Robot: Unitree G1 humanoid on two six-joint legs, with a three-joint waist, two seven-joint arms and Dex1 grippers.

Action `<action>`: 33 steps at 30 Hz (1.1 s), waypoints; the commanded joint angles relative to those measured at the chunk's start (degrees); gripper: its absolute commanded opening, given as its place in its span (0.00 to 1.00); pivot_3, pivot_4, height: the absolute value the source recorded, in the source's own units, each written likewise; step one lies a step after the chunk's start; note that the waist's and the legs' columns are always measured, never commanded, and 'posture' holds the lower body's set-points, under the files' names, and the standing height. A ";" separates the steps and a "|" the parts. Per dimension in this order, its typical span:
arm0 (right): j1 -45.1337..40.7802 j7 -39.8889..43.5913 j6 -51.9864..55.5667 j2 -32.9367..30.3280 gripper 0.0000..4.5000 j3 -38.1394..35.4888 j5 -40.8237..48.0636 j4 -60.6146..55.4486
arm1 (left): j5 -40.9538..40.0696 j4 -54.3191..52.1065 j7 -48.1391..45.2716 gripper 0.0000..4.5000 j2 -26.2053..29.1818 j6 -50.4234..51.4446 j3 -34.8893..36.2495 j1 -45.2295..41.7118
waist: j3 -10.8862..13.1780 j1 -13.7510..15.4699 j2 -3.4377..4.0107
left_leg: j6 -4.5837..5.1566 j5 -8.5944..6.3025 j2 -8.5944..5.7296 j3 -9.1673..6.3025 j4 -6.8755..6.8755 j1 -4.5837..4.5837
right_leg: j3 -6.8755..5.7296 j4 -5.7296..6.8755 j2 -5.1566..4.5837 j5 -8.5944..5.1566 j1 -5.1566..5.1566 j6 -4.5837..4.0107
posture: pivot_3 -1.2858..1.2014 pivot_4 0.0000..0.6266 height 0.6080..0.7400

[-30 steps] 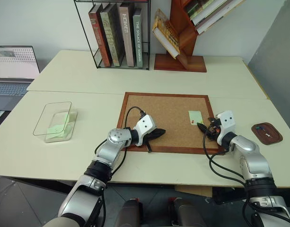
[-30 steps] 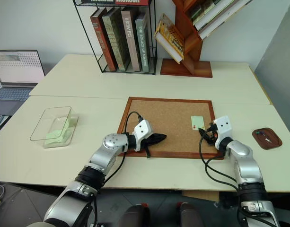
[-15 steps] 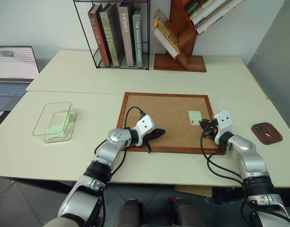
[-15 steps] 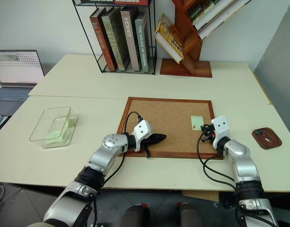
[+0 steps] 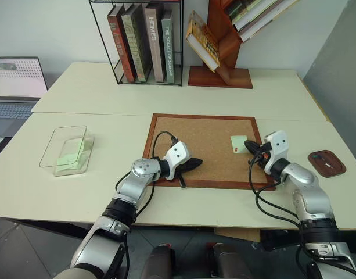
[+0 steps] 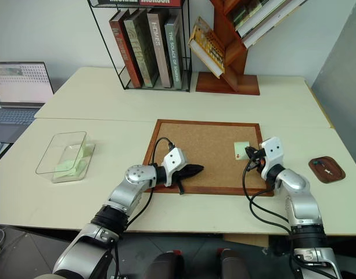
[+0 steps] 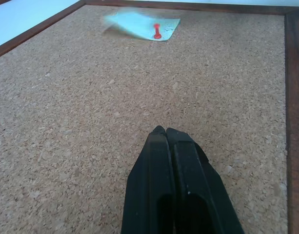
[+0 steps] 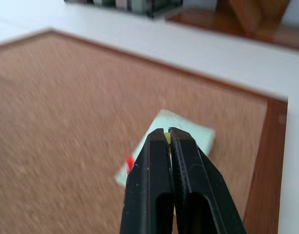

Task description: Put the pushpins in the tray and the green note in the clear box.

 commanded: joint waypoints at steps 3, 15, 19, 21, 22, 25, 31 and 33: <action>-0.31 -2.13 2.32 -1.38 0.01 -4.54 2.54 -3.85 | 1.81 1.31 -0.19 0.00 -0.04 0.64 -1.41 1.50 | 0.00 0.02 0.00 | 0.00 0.00 0.00 0.01 -0.01 0.00 | 0.01 -0.01 -0.01 0.00 0.00 0.00 | 0.52 0.24 1.00; 6.46 -9.84 7.46 -14.20 0.01 -16.82 -2.67 0.66 | 1.98 1.68 -0.55 0.00 0.01 0.13 -1.67 1.51 | -0.01 0.10 0.01 | 0.00 0.00 -0.01 0.02 -0.04 -0.03 | 0.03 -0.06 -0.13 -0.02 -0.01 -0.03 | 0.52 0.24 1.00; 9.21 -13.42 9.63 -16.44 0.01 -17.83 -5.67 3.88 | 2.12 2.19 -0.65 0.00 -0.34 -0.16 -1.85 1.21 | -0.07 0.04 0.11 | 0.00 0.00 0.00 0.03 -0.05 0.01 | 0.03 -0.04 -0.18 -0.03 0.00 -0.05 | 0.52 0.24 1.00; 9.40 -14.81 10.57 -16.31 0.01 -17.97 -6.30 4.72 | 2.20 2.33 -0.71 0.00 -0.49 -0.25 -1.90 1.13 | -0.12 0.00 0.20 | 0.00 0.00 0.01 0.05 -0.02 0.03 | 0.02 -0.03 -0.18 -0.14 0.01 -0.23 | 0.52 0.24 1.00; 9.35 -15.50 11.01 -16.09 0.01 -17.96 -6.56 5.13 | 2.23 2.39 -0.78 0.00 -0.55 -0.31 -1.91 1.09 | -0.12 -0.01 0.21 | 0.00 0.00 0.02 0.06 0.00 0.03 | 0.01 -0.03 -0.18 -0.15 0.01 -0.25 | 0.52 0.24 1.00; 9.20 -15.89 12.41 -15.71 0.01 -17.52 -6.41 5.65 | 2.29 2.65 -0.89 0.00 -0.61 -0.48 -1.81 0.98 | -0.16 0.00 0.28 | 0.01 0.00 -0.04 0.09 0.00 0.03 | 0.00 -0.03 -0.15 -0.14 0.01 -0.23 | 0.52 0.24 1.00; 8.34 -16.60 14.52 -15.65 0.13 -16.50 -6.73 7.24 | 2.42 2.62 -1.06 0.00 -0.28 -0.58 -1.54 0.94 | -0.16 0.01 0.28 | 0.01 -0.01 -0.08 0.09 -0.01 -0.01 | 0.00 -0.08 -0.06 -0.02 0.01 -0.01 | 0.52 0.24 1.00; 8.11 -16.61 14.77 -15.77 0.22 -16.35 -6.86 7.40 | 2.46 2.43 -1.02 0.00 -0.20 -0.53 -1.51 1.05 | -0.16 0.00 0.28 | 0.01 -0.01 -0.07 0.06 -0.01 -0.01 | 0.01 -0.08 -0.05 -0.03 0.01 -0.02 | 0.52 0.24 1.00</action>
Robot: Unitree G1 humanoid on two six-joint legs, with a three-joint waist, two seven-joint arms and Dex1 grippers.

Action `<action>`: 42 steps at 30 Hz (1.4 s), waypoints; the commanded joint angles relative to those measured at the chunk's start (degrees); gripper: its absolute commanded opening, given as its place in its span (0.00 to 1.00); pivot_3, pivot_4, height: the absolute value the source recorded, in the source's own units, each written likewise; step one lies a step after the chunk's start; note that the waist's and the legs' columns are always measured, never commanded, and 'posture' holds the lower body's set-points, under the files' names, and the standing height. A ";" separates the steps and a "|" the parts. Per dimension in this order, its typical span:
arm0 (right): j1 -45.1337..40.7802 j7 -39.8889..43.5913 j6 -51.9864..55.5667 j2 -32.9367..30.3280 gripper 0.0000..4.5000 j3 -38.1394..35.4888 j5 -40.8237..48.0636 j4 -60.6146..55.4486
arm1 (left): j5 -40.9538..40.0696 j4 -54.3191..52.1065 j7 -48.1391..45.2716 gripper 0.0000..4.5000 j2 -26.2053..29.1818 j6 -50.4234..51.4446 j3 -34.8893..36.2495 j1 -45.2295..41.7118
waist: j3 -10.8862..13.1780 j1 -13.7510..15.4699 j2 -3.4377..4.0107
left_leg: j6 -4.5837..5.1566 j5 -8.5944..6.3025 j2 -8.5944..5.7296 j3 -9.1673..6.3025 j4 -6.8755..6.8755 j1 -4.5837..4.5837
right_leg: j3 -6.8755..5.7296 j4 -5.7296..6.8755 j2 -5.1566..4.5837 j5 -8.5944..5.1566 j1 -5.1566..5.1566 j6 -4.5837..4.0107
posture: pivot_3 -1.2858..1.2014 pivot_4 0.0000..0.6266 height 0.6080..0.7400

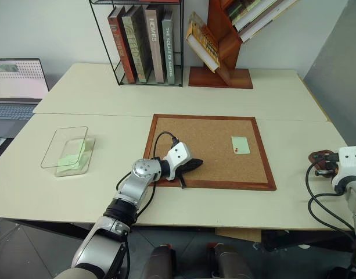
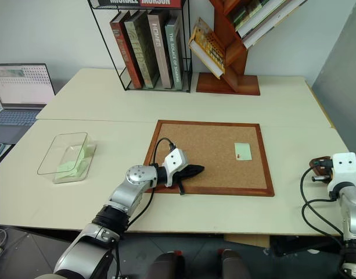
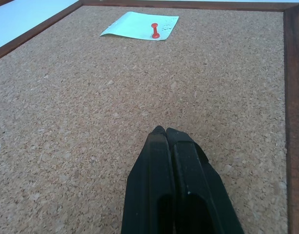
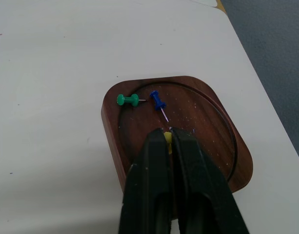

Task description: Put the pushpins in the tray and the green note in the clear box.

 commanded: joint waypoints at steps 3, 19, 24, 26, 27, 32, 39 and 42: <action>-1.25 -0.93 0.47 -0.99 0.34 -0.25 -1.07 0.13 | 1.70 1.68 -0.72 0.00 0.31 0.55 -1.45 1.21 | -0.01 0.00 0.01 | 0.00 0.00 0.01 0.00 0.00 0.00 | -0.01 0.01 0.02 0.00 0.00 0.00 | 0.52 0.24 1.00; 0.60 11.98 -0.55 -1.17 0.62 -3.50 10.32 -13.55 | 1.68 2.12 -1.03 0.00 0.45 0.13 -1.28 0.88 | 0.00 0.00 0.02 | 0.00 0.00 0.02 -0.01 -0.01 0.00 | -0.04 -0.01 0.04 -0.01 -0.01 0.00 | 0.52 0.24 1.00; -0.03 16.99 -0.65 1.49 0.62 3.95 13.20 -22.38 | 1.63 2.37 -1.21 0.00 0.46 0.19 -1.15 0.39 | 0.00 -0.02 0.00 | 0.00 0.00 0.09 -0.09 -0.01 0.01 | -0.05 -0.01 0.08 -0.01 0.00 -0.01 | 0.52 0.24 1.00; -1.47 17.20 -1.82 3.56 0.62 7.04 12.69 -22.70 | 1.62 2.39 -1.23 0.00 0.45 0.24 -1.10 0.33 | 0.00 -0.02 0.00 | 0.00 0.00 0.11 -0.11 0.00 0.01 | -0.07 -0.01 0.09 -0.06 0.00 -0.10 | 0.52 0.24 1.00; -2.03 17.23 -2.23 4.37 0.62 8.06 12.38 -22.53 | 1.64 2.39 -1.24 0.00 0.45 0.24 -1.10 0.33 | 0.00 -0.02 0.00 | 0.00 0.00 0.10 -0.10 0.00 0.01 | -0.07 -0.01 0.09 -0.11 0.00 -0.18 | 0.52 0.24 1.00; -4.98 17.67 -2.13 7.27 0.62 16.42 9.16 -20.03 | 1.60 2.09 -0.96 0.00 0.35 0.53 -0.93 0.49 | 0.01 -0.01 -0.02 | 0.00 0.00 0.07 -0.05 -0.02 -0.02 | -0.06 -0.03 0.08 -0.09 -0.02 -0.15 | 0.52 0.24 1.00; -10.14 17.53 -6.49 11.05 0.62 22.03 5.05 -10.21 | 1.43 1.66 -0.86 0.00 0.15 0.82 -0.92 0.92 | 0.01 -0.02 -0.02 | 0.00 0.00 0.08 -0.07 -0.02 -0.01 | -0.06 -0.01 0.07 -0.11 -0.02 -0.17 | 0.52 0.24 1.00; -11.95 17.17 -8.47 12.31 0.62 22.63 3.68 -6.16 | 1.51 1.61 -0.92 0.00 0.01 0.87 -1.05 0.90 | 0.01 -0.02 -0.02 | 0.00 0.00 0.09 -0.06 -0.02 -0.01 | -0.05 -0.01 0.08 -0.10 -0.03 -0.16 | 0.52 0.24 1.00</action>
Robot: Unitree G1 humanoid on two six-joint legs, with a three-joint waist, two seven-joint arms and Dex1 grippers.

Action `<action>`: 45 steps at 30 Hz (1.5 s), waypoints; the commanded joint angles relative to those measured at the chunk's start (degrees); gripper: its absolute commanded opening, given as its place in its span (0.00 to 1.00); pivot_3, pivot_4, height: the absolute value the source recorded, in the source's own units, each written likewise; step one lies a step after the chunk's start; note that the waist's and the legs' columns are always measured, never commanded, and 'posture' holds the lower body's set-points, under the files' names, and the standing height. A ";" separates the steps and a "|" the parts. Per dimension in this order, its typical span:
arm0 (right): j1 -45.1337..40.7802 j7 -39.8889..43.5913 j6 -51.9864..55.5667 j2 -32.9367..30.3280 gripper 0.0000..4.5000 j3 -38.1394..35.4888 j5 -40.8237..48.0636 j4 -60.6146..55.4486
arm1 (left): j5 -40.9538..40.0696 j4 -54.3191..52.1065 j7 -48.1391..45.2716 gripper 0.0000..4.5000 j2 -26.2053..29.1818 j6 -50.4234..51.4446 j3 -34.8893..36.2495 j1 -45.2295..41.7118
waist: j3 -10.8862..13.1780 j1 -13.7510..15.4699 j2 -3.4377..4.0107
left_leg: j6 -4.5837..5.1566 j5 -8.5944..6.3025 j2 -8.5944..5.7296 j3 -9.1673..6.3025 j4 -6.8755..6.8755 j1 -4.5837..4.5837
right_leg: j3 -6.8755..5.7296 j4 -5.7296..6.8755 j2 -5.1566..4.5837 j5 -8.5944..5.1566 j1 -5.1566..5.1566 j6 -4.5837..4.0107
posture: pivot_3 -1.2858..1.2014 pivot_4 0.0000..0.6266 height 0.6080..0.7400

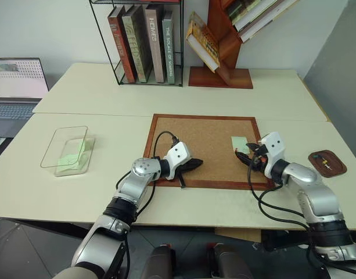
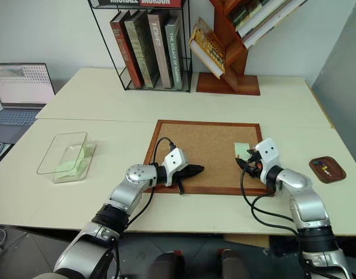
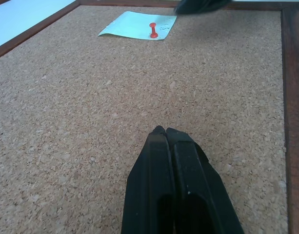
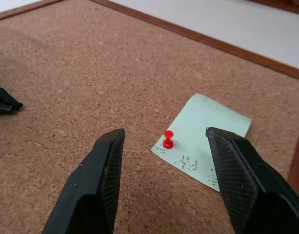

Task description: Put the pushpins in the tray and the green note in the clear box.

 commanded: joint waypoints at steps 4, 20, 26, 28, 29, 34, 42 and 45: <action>-4.81 -1.01 -5.61 2.80 0.54 0.84 -3.07 7.99 | 1.45 0.94 -0.03 0.00 -0.23 1.16 -1.30 1.39 | 0.00 0.01 0.00 | 0.00 0.00 -0.01 0.02 0.00 0.00 | 0.01 0.01 0.00 0.08 0.00 0.13 | 0.52 0.24 1.00; -3.73 0.55 -7.15 3.25 0.00 -0.24 -2.83 7.44 | 1.50 0.16 0.13 0.00 -0.11 1.58 -1.29 2.01 | 0.00 0.03 0.00 | 0.00 0.00 0.00 0.00 -0.01 -0.01 | 0.03 0.00 -0.01 0.10 0.00 0.16 | 0.52 0.24 1.00; -4.10 2.71 -6.38 2.14 0.00 -0.13 -1.66 1.15 | 1.40 0.17 0.17 0.00 -0.17 1.71 -1.13 2.01 | 0.00 0.05 0.01 | 0.00 0.00 -0.01 -0.01 -0.04 -0.04 | 0.04 0.00 -0.01 0.10 -0.03 0.16 | 0.52 0.24 1.00; -4.38 3.33 -5.69 1.54 0.00 -0.13 -1.50 -1.22 | 1.26 0.21 0.17 0.00 -0.26 1.90 -0.97 1.93 | 0.01 0.02 0.02 | 0.00 0.00 -0.01 0.01 -0.05 -0.04 | 0.04 0.00 -0.01 0.10 -0.05 0.16 | 0.52 0.24 1.00; -4.46 3.48 -5.38 1.38 0.00 -0.20 -1.45 -2.02 | 1.19 0.24 0.18 0.00 -0.30 1.99 -0.91 1.89 | 0.01 0.02 0.02 | 0.00 0.00 -0.01 0.01 -0.06 -0.04 | 0.04 0.01 -0.01 0.10 -0.06 0.16 | 0.52 0.24 1.00; -4.06 5.45 -4.15 -1.07 0.00 -0.22 -1.41 -6.92 | 0.15 -0.08 1.20 0.00 -1.35 3.08 0.18 1.10 | 0.01 0.18 0.01 | 0.00 0.00 -0.02 -0.06 -0.02 -0.03 | -0.02 0.00 -0.02 0.10 -0.01 0.17 | 0.52 0.24 1.00; -3.25 6.83 -4.79 -4.51 0.00 0.49 -2.97 -12.14 | -5.94 -9.94 2.18 0.00 -2.00 12.32 5.01 0.16 | 0.16 0.11 -0.17 | 0.00 0.00 -0.03 -0.06 -0.01 -0.09 | -0.03 0.00 -0.18 0.10 -0.07 0.16 | 0.52 0.24 1.00; -2.94 6.74 -5.46 -5.02 0.00 1.13 -3.79 -12.96 | -9.67 -15.31 4.39 0.10 -2.25 18.90 8.08 0.40 | 0.27 0.02 -0.34 | 0.00 0.00 0.03 -0.07 -0.03 -0.16 | -0.02 -0.01 -0.18 0.10 -0.16 0.17 | 0.52 0.24 1.00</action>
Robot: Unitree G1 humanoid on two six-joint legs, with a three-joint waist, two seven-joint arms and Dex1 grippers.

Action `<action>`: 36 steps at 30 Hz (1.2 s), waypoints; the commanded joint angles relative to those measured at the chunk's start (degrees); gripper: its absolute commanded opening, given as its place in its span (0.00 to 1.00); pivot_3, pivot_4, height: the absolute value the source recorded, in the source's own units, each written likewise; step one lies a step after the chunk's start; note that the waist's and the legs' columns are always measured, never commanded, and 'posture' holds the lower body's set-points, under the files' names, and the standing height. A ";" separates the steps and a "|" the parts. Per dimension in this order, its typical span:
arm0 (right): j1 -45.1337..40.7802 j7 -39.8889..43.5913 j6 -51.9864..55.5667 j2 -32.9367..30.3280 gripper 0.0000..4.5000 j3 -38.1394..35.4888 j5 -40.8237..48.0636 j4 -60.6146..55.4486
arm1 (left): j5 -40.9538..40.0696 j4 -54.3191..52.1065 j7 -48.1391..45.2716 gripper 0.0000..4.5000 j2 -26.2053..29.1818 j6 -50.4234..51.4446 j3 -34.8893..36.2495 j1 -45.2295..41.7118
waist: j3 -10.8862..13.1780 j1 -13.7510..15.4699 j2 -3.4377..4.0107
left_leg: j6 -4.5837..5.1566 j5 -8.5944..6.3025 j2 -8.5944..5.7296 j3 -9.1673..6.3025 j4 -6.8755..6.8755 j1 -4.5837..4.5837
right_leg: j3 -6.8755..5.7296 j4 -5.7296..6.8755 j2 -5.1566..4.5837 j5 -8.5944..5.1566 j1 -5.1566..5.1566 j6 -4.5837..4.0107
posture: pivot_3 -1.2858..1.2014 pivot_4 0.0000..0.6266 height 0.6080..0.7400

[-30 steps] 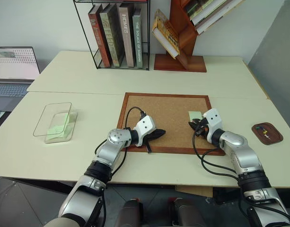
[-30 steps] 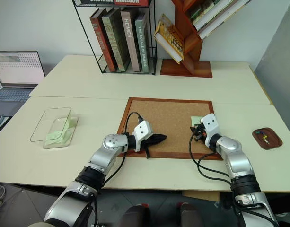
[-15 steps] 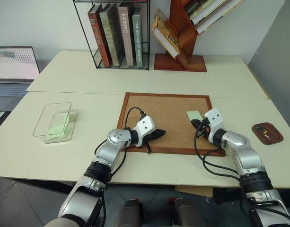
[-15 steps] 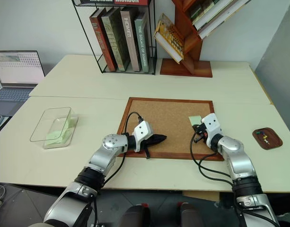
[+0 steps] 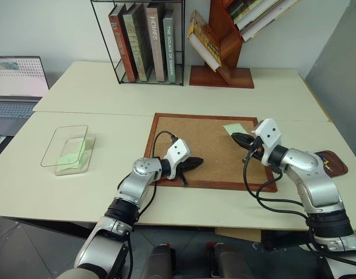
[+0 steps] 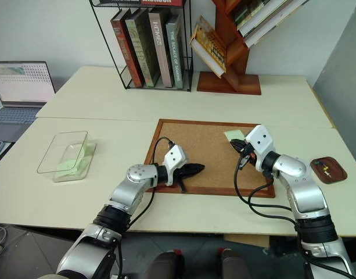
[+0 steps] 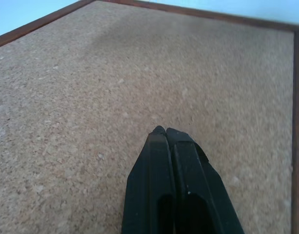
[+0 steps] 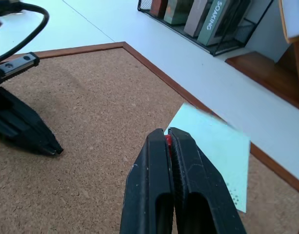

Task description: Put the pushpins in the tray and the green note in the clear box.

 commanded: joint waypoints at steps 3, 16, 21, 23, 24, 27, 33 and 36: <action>0.55 0.27 -3.09 -1.07 0.00 1.40 -2.41 -3.25 | -10.03 -13.99 3.74 0.22 -1.13 14.59 6.83 0.77 | 0.02 -0.08 -0.03 | 0.00 0.00 0.00 -0.01 -0.01 -0.23 | 0.03 0.01 0.01 0.00 -0.21 0.00 | 0.52 0.24 1.00; -0.21 -0.33 -8.35 -0.43 0.00 4.18 -6.65 -2.83 | -33.15 -24.48 20.28 0.78 -12.94 43.61 19.11 2.35 | 0.05 -0.04 -0.07 | -0.01 0.02 -0.08 -0.06 0.18 -0.68 | 0.02 0.10 0.15 0.05 -0.59 0.08 | 0.52 0.24 1.00; -0.10 0.29 -10.01 -1.16 0.00 5.33 -8.14 -3.85 | -36.69 -20.74 24.09 0.94 -16.26 45.42 22.23 -0.06 | 0.05 0.00 -0.07 | -0.02 0.02 -0.08 -0.06 0.19 -0.68 | 0.03 0.10 0.19 0.05 -0.59 0.08 | 0.52 0.24 1.00; 0.06 0.65 -10.43 -1.38 0.00 5.84 -8.65 -4.56 | -38.08 -18.12 25.47 0.94 -17.70 45.10 24.14 -2.00 | 0.05 0.01 -0.07 | -0.02 0.02 -0.09 -0.05 0.19 -0.68 | 0.04 0.10 0.19 0.05 -0.59 0.08 | 0.52 0.24 1.00; 0.12 0.80 -10.60 -1.50 0.00 6.03 -8.91 -4.83 | -38.76 -17.13 25.93 0.94 -18.17 45.09 24.84 -2.82 | 0.05 0.03 -0.07 | -0.03 0.02 -0.09 -0.05 0.20 -0.68 | 0.04 0.10 0.19 0.05 -0.59 0.08 | 0.52 0.24 1.00; 0.27 1.25 -10.95 -1.90 0.00 6.52 -9.56 -5.65 | -39.62 -13.53 26.44 0.94 -19.09 44.70 26.05 -5.32 | 0.05 0.03 -0.08 | -0.03 0.02 -0.10 -0.04 0.21 -0.69 | 0.04 0.10 0.19 0.06 -0.59 0.08 | 0.52 0.24 1.00; 0.12 2.08 -10.91 -2.55 0.00 6.89 -10.20 -7.53 | -40.81 -8.13 25.29 0.94 -20.31 45.06 25.87 -8.18 | 0.05 0.04 -0.08 | -0.03 0.03 -0.11 -0.03 0.21 -0.68 | 0.02 0.10 0.21 0.06 -0.59 0.09 | 0.52 0.24 1.00; -0.02 2.38 -10.86 -2.64 0.00 6.89 -10.32 -7.88 | -41.27 -7.57 24.78 0.94 -20.73 45.16 25.43 -8.40 | 0.05 0.03 -0.08 | -0.04 0.03 -0.10 -0.03 0.20 -0.68 | 0.03 0.10 0.21 0.06 -0.59 0.08 | 0.52 0.24 1.00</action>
